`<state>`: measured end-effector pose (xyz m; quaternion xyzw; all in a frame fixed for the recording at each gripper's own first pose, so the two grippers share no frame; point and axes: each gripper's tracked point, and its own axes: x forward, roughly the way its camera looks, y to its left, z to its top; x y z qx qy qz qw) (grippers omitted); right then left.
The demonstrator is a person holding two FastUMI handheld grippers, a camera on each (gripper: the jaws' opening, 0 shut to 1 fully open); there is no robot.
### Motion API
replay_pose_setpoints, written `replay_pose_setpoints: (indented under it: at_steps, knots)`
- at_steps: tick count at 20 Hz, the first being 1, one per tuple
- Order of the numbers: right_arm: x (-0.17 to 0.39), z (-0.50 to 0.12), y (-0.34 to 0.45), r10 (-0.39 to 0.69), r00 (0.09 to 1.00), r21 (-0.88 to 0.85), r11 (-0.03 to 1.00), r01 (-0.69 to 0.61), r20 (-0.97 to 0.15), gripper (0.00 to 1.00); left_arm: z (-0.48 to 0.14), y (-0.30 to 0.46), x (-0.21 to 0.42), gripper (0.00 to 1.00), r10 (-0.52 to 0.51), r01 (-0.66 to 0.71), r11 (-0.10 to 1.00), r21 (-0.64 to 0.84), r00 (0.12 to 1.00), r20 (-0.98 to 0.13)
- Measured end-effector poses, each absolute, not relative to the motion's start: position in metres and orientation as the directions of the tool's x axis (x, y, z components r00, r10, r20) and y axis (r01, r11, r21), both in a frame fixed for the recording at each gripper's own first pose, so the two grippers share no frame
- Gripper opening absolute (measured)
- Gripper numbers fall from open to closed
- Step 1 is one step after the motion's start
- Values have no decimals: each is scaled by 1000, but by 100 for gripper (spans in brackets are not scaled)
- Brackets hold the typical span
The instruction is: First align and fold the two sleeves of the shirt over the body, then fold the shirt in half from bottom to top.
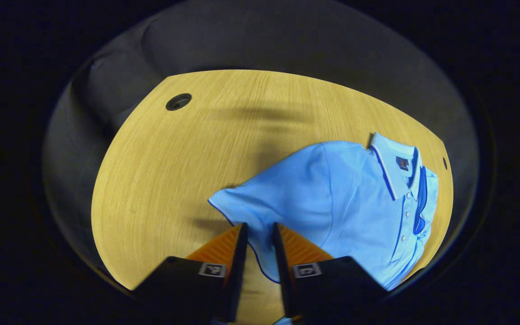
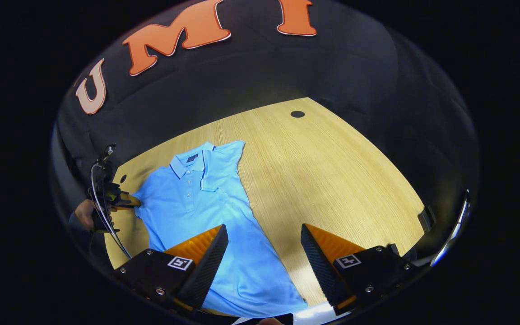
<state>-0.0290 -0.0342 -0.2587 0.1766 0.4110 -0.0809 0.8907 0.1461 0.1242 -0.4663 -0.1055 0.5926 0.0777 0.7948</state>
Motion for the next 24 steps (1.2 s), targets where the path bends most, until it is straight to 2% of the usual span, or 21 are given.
replay_pose_setpoints:
  at_steps: [1, 4, 7, 11, 16, 19, 20, 21, 22, 24]
  knots:
    - [-32, -259, -36, 3, 650, 254, 922, 293, -760, 99, -467, 117, 144, 11, -14, -235, 969, -81, 274, -962]
    - [-44, -263, -45, -4, 642, 256, 916, 310, -767, 99, -451, 89, 155, 9, -104, -195, 965, -172, 319, -942]
    - [-53, -265, -53, -8, 642, 264, 907, 327, -767, 99, -428, 70, 175, 9, -127, -136, 971, -197, 404, -906]
    - [-66, -262, -66, -27, 648, 269, 896, 354, -761, 99, -404, 31, 190, 9, -189, -56, 969, -239, 454, -871]
    - [-90, -275, -78, -70, 622, 222, 898, 380, -780, 99, -399, -14, 197, 9, -237, 20, 967, -254, 442, -865]
    - [-100, -281, -72, -50, 608, 233, 897, 376, -792, 99, -395, -42, 197, 10, -298, 53, 951, -306, 434, -850]
    - [-104, -283, -70, -41, 607, 238, 897, 373, -794, 99, -389, -50, 196, 26, -319, 66, 944, -324, 435, -842]
    - [-104, -284, -69, -32, 607, 243, 898, 366, -794, 99, -385, -56, 193, 32, -338, 75, 937, -341, 437, -834]
    - [-105, -285, -69, -27, 609, 245, 900, 359, -793, 99, -377, -60, 192, 42, -353, 79, 931, -356, 442, -825]
    - [-104, -285, -69, -13, 613, 252, 904, 344, -790, 99, -368, -59, 185, 77, -358, 80, 928, -363, 456, -815]
